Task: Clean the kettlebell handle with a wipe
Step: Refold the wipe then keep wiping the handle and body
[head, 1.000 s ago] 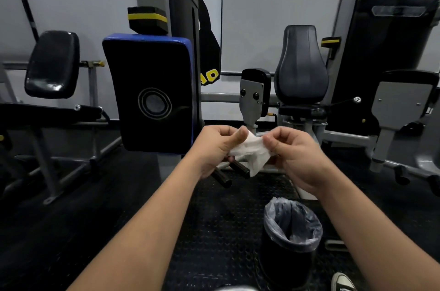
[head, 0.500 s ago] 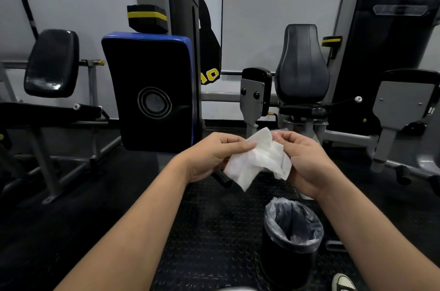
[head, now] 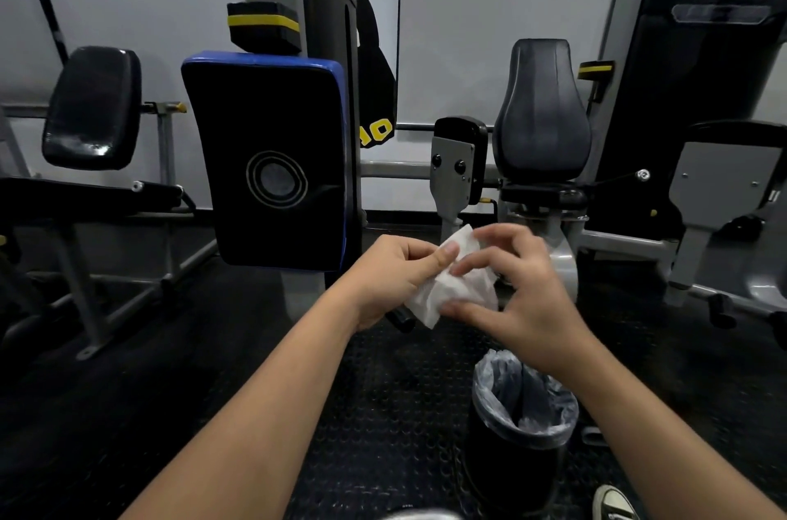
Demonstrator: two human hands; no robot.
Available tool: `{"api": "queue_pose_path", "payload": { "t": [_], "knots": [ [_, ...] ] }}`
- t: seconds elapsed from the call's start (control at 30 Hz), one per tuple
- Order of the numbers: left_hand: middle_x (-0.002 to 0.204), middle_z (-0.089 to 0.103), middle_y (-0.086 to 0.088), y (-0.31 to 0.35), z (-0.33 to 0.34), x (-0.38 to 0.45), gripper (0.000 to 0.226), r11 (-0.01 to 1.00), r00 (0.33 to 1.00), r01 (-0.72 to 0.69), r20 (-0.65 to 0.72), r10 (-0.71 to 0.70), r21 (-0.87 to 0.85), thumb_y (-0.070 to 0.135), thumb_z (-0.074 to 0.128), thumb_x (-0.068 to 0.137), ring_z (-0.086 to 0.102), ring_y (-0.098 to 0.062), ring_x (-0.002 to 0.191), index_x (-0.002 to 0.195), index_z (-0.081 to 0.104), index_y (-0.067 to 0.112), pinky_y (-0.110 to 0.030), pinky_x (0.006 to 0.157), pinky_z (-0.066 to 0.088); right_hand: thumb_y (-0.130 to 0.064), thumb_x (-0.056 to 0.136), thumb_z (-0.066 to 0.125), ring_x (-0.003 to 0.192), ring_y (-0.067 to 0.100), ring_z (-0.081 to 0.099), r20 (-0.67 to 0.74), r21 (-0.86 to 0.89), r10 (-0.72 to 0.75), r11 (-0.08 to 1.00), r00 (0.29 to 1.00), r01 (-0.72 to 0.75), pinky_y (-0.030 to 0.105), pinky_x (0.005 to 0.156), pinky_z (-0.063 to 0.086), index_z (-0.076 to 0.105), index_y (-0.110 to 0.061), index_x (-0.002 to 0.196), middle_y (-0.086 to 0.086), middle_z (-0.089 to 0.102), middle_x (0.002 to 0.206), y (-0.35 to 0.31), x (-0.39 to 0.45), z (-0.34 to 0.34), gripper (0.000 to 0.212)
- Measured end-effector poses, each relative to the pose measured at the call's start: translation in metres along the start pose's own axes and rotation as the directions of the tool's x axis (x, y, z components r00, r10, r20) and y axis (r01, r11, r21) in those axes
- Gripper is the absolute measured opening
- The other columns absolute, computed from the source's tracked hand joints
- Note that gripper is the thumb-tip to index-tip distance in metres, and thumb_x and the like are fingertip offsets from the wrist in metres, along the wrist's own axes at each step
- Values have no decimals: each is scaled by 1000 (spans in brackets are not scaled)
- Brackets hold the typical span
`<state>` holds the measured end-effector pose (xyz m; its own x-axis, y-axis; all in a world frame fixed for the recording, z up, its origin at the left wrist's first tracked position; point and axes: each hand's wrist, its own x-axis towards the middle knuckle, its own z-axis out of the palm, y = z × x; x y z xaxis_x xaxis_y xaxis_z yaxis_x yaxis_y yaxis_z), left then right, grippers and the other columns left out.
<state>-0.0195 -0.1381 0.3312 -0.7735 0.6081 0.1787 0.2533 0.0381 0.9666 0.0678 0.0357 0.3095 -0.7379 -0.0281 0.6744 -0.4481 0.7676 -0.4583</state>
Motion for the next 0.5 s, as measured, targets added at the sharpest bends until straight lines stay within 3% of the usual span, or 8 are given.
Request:
{"api": "queue_pose_path", "payload": {
  "t": [0.1,0.17,0.23,0.37,0.5],
  "knots": [
    [76,73,-7,-1,1,-2,34,999,1000,-29,-3,29,34,49,68,85,60,-18,68,81,80,18,-27,60,46,-28,73,86,110,12,64,-17,172,53,984,998,-49,31,94,55,77,-27,84,-9,66,114,0,5,3,15],
    [72,72,-4,-1,-2,-3,35,1000,1000,-28,-8,28,6,49,69,79,59,-16,66,78,80,16,-25,59,44,-17,69,83,102,19,72,58,447,187,873,981,-193,36,91,59,76,-9,78,2,73,111,-2,7,-3,14],
    [68,70,0,0,-7,-4,34,999,999,-34,10,34,12,47,69,79,58,-9,60,78,78,13,-22,56,43,-8,68,79,104,27,73,147,614,261,732,954,-295,38,92,59,73,1,77,10,75,113,-4,5,-11,14],
    [68,68,4,5,-26,-9,24,974,997,-48,65,35,222,43,79,77,57,-3,61,76,78,19,-16,58,44,-19,81,68,88,28,71,115,796,468,485,876,-363,31,69,62,67,-4,88,15,76,108,-2,6,-28,16],
    [56,63,14,6,-36,-11,21,917,997,-52,80,22,394,43,84,73,51,3,53,67,77,24,-12,52,38,-18,90,65,67,18,70,45,839,603,410,796,-358,32,53,60,66,-9,84,7,73,79,4,11,-37,11]
  ]
}}
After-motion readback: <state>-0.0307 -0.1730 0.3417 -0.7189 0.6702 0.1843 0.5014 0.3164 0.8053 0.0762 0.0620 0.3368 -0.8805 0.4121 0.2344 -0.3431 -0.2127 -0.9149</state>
